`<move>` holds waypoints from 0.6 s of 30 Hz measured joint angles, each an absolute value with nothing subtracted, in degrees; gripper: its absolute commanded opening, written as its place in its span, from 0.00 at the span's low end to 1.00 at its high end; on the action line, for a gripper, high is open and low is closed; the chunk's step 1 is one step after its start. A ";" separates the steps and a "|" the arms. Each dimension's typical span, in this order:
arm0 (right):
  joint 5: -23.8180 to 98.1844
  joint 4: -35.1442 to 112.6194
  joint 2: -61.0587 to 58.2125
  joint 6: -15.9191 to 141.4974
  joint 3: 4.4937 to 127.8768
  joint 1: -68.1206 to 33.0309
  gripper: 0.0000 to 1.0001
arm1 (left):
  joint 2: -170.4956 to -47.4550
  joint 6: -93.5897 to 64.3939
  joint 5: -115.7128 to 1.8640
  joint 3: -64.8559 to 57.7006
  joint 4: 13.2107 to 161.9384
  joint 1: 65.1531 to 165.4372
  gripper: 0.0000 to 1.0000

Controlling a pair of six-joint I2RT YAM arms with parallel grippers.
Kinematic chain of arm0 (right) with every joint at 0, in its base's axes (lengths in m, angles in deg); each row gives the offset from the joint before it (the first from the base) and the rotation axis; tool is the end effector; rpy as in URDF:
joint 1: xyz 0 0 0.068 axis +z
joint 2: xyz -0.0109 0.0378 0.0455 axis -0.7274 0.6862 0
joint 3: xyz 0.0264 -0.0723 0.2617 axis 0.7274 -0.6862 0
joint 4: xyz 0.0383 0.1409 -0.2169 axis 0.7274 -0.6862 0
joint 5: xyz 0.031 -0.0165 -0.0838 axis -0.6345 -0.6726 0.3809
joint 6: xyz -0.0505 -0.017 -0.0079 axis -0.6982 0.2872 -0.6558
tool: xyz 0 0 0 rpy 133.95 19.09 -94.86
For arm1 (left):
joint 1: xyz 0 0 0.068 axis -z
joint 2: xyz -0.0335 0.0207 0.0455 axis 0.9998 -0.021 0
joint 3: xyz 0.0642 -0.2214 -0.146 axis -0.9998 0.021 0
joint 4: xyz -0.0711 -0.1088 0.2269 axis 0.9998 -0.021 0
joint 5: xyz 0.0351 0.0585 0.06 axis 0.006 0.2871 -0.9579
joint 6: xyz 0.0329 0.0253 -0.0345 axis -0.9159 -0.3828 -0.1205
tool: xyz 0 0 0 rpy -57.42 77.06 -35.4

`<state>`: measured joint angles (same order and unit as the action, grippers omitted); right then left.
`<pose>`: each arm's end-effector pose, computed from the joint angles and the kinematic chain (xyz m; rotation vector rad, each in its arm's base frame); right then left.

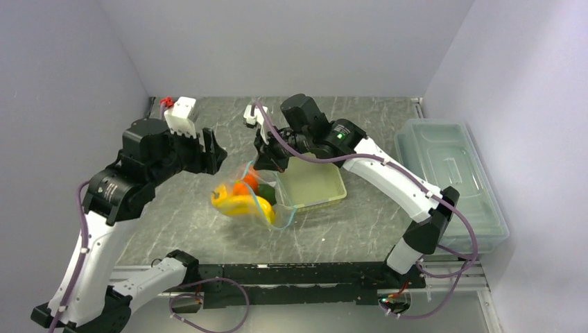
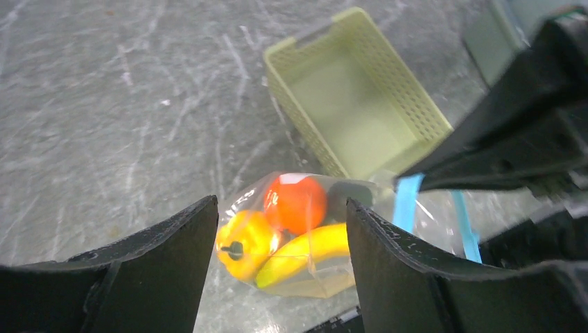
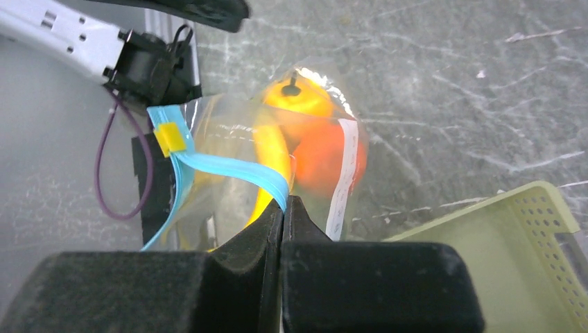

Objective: Place the food in the zip-top bag and seal the zipper
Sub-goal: Zip the zipper food storage bag.

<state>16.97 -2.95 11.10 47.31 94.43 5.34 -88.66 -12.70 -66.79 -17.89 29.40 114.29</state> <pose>0.2062 0.2911 0.4238 -1.3653 1.7374 0.9523 0.1326 -0.0621 0.4631 0.1938 2.0154 -0.4062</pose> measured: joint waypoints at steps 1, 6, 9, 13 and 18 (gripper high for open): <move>16.38 -4.11 11.10 46.46 94.60 5.34 0.00 | -87.96 -13.25 -64.23 -17.89 29.09 114.29 0.75; 14.59 -10.36 11.30 42.67 96.90 5.34 0.00 | -83.65 -15.04 -51.25 -17.75 28.61 114.29 0.79; 13.49 -13.00 11.30 41.12 98.32 5.34 0.00 | -80.24 -16.13 -43.06 -16.66 29.11 114.29 0.81; 11.24 -15.08 11.30 39.86 99.06 5.34 0.00 | -76.33 -17.73 -32.35 -13.93 30.45 114.40 0.86; 9.75 -16.43 11.30 39.55 99.10 5.31 0.00 | -75.35 -19.72 -24.30 -7.72 33.37 114.40 0.88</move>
<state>9.75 -16.43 11.30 39.55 99.10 5.31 -75.35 -19.72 -24.30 -7.72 33.37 114.40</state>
